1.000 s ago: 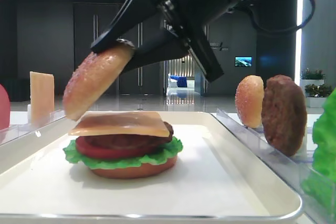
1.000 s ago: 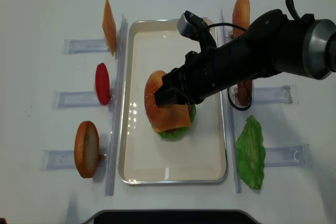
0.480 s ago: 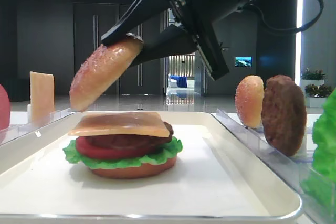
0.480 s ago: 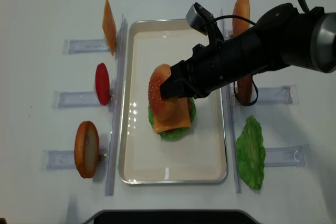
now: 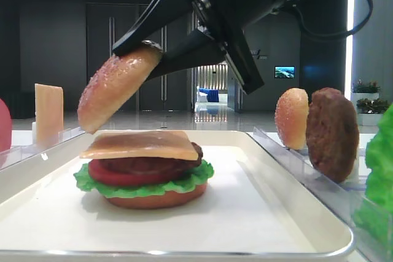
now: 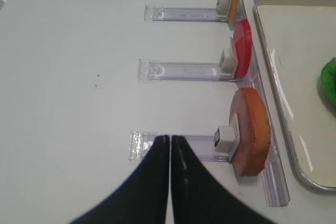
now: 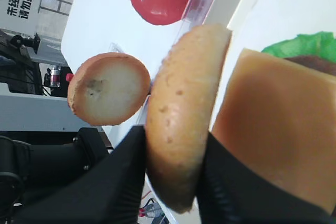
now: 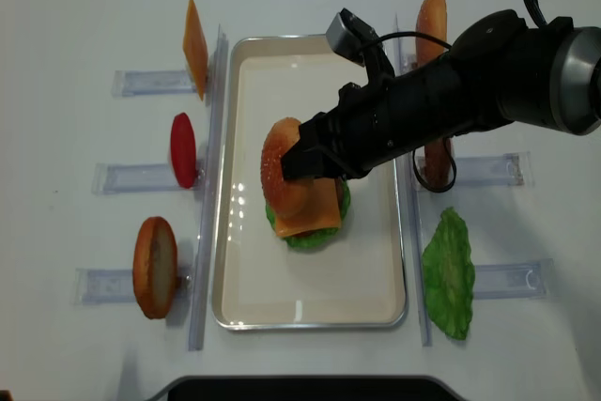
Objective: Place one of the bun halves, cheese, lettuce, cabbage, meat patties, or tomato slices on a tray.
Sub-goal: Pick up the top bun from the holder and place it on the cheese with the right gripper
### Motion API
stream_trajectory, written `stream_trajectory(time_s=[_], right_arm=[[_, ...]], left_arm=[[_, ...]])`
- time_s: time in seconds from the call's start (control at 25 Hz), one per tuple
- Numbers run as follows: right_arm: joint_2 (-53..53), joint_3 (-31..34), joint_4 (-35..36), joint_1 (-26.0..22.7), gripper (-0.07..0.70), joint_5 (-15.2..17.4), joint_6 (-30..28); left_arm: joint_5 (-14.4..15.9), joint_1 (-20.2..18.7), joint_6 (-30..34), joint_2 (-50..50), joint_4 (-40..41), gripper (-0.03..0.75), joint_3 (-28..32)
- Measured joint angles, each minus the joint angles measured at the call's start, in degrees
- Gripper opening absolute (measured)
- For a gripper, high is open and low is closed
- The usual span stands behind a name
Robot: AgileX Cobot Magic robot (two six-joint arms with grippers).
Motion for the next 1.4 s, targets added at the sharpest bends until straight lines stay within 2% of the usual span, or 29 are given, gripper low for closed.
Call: stream_trajectory(time_s=[1.4], right_arm=[[0.0,0.58,-5.88,0.86,0.217,-1.85,0.13]], left_arm=[[0.0,0.0,0.04,0.0,0.0,-0.001,0.0]])
